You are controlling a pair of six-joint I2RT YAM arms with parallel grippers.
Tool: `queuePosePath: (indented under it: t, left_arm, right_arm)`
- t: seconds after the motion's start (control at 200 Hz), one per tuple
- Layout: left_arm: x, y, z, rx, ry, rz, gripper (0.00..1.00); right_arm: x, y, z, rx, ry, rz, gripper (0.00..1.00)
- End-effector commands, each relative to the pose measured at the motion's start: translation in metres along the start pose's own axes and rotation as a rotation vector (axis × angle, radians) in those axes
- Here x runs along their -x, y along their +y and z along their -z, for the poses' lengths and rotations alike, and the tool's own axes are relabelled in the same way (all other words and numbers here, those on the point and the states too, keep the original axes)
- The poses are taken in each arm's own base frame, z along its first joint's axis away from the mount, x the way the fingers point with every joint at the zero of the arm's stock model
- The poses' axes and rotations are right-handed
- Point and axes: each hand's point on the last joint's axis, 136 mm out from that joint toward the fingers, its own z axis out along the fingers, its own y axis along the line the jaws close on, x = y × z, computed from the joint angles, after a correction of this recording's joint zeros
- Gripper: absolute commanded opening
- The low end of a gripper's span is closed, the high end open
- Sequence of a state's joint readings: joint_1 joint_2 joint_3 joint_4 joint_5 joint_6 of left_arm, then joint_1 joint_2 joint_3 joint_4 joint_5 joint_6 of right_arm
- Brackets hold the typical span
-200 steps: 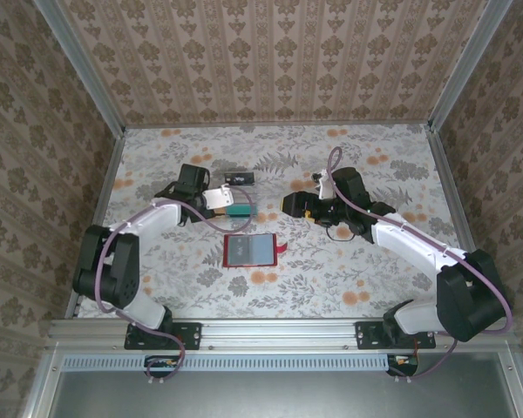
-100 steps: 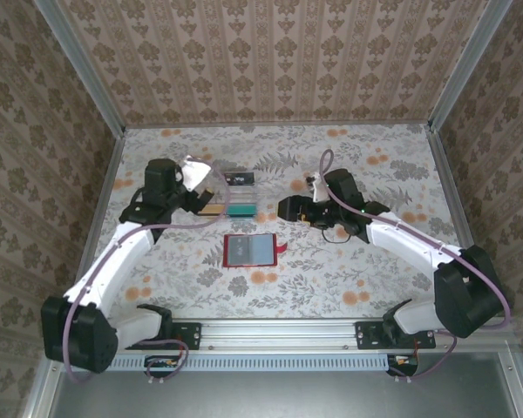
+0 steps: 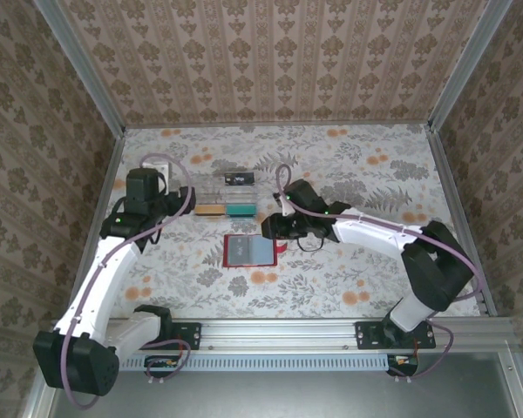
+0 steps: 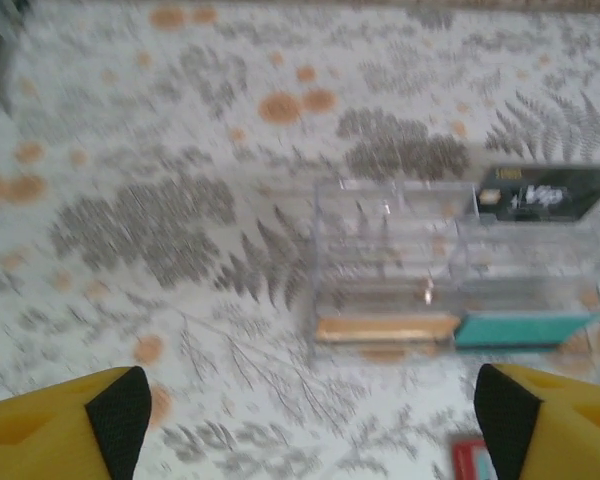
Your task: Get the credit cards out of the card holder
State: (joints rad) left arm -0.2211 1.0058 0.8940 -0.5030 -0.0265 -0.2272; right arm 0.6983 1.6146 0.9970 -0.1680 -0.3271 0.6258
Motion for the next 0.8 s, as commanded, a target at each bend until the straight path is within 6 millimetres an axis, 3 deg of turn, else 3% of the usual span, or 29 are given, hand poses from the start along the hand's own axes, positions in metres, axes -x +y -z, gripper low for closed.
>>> queuePosePath:
  t: [0.0,0.11,0.28,0.555,0.795]
  left_arm:
    - [-0.054,-0.013,-0.004,-0.072,0.187,0.196,0.77]
    - [-0.083,-0.022,-0.012,-0.091,0.254,0.282,0.69]
    - [-0.112,-0.058,-0.019,-0.201,0.286,0.302,0.66]
    - [-0.146,-0.103,-0.031,-0.378,0.376,0.378,0.54]
    - [-0.171,-0.124,-0.043,-0.414,0.478,0.372,0.49]
  right_arm:
    - [-0.008,-0.012,-0.013,-0.082,0.026,0.003,0.29]
    - [-0.021,-0.023,-0.026,-0.119,0.063,-0.010,0.29]
    - [-0.035,-0.034,-0.039,-0.154,0.111,-0.010,0.25]
    - [-0.046,-0.045,-0.049,-0.197,0.143,-0.005,0.21]
    - [-0.049,-0.045,-0.051,-0.202,0.151,0.001,0.20]
